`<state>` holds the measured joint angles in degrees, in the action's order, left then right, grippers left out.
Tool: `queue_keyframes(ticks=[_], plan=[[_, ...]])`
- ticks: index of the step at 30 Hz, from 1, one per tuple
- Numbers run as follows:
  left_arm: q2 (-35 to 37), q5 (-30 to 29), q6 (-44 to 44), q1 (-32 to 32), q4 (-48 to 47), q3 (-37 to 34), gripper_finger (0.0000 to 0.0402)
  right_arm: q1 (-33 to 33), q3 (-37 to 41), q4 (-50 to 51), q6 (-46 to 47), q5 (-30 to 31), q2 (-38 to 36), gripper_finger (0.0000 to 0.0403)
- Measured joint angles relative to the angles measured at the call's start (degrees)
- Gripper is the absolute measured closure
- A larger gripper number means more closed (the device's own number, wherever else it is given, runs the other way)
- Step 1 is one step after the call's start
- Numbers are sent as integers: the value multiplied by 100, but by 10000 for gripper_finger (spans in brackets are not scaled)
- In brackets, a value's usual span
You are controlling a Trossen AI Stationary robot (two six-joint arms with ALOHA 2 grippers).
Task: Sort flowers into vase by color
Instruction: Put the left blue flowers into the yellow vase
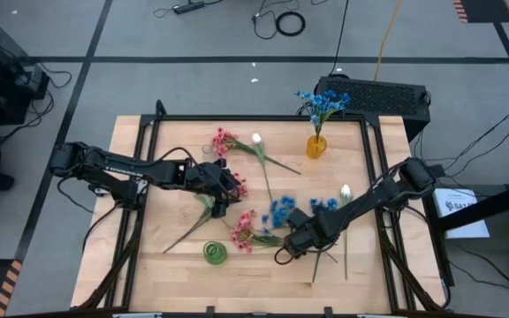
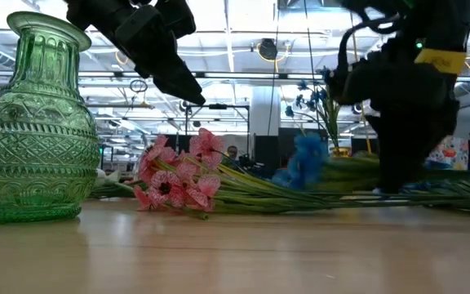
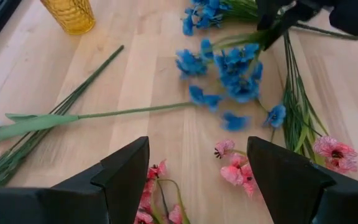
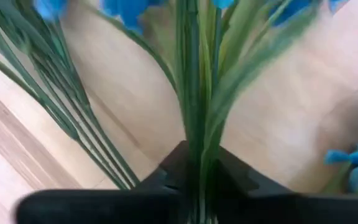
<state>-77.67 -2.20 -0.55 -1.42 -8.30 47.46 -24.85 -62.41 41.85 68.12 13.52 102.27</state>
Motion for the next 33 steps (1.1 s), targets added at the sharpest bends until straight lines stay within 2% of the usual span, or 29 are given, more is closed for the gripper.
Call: queue_keyframes(ticks=[2, 6, 10, 13, 17, 21, 24, 26, 28, 33], plan=[[2, 0, 88, -1, 24, 0, 123, 5, 0, 52, -4, 119, -142, 391], [2, 2, 94, -1, 18, 0, 123, 11, 0, 149, 11, 471, -607, 387], [2, 2, 96, 1, 27, 0, 123, 10, 0, 176, -232, 813, -1429, 395], [2, 2, 117, -1, 83, 0, 123, -8, 0, 166, -730, 1324, -2123, 397], [2, 4, 153, 8, 352, 0, 123, -8, 0, -56, -1994, 2490, -3009, 395], [4, 4, 248, 26, 697, 0, 123, 30, 0, -755, -3726, 3977, -3594, 395], [4, 4, 250, 62, 1032, 0, 123, 177, 0, -1486, -5210, 4659, -3867, 395], [4, 3, 249, 107, 1192, 0, 123, 351, 0, -1889, -6096, 4632, -4071, 395], [4, -12, 249, 155, 1350, 0, 123, 569, 0, -2112, -6725, 4362, -4338, 395], [4, -44, 249, 302, 1556, 2, 123, 1111, 9, -2008, -7199, 3306, -5176, 395]])
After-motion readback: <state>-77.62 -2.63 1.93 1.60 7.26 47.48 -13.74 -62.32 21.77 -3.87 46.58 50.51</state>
